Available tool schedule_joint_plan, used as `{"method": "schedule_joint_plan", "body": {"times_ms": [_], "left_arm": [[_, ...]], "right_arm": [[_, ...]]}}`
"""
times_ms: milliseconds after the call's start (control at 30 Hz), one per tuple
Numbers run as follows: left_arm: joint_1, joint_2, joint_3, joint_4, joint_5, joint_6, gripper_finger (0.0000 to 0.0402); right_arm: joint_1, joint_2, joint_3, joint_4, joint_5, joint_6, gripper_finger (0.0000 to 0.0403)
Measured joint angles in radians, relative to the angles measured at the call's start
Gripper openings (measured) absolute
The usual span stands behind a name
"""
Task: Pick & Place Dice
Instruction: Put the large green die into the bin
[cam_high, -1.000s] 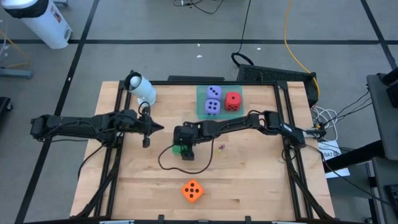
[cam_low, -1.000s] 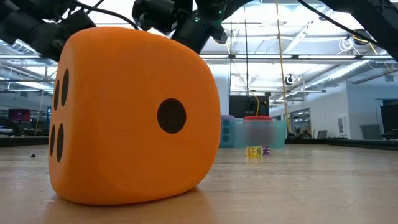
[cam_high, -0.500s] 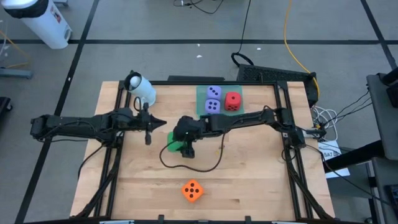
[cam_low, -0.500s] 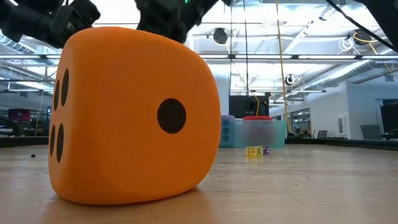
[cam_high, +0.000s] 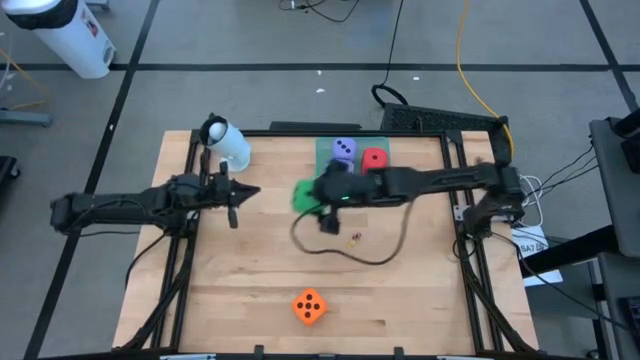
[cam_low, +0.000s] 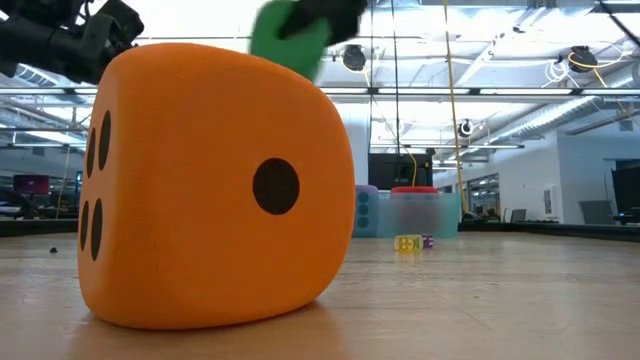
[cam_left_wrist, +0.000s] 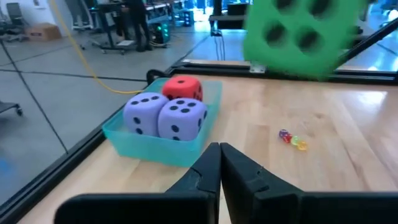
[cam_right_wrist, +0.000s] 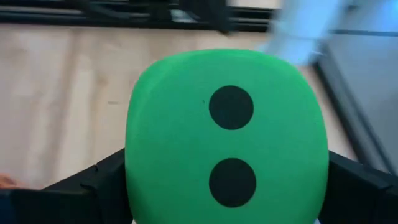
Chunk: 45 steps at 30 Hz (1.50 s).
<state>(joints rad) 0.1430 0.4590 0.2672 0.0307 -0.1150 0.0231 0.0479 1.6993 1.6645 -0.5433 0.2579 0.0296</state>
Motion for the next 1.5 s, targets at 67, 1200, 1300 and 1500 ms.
{"method": "schedule_joint_plan", "body": {"times_ms": [67,1200,1300,1500], "left_arm": [[0.010,-0.018,0.000,-0.014,0.000,0.000,0.0013],[0.020,-0.021,0.000,-0.010,0.001,-0.002,0.0031],[0.020,-0.021,0.000,-0.010,0.001,-0.002,0.0031],[0.020,-0.021,0.000,-0.011,0.001,-0.002,0.0031]], "right_arm": [[-0.013,-0.104,-0.125,0.043,0.064,0.018,0.0356],[-0.261,-0.353,-0.930,0.480,0.424,0.217,0.0356],[-0.246,-0.333,-0.930,0.485,0.457,0.216,0.0356],[-0.233,-0.314,-0.930,0.510,0.468,0.203,0.0367]]}}
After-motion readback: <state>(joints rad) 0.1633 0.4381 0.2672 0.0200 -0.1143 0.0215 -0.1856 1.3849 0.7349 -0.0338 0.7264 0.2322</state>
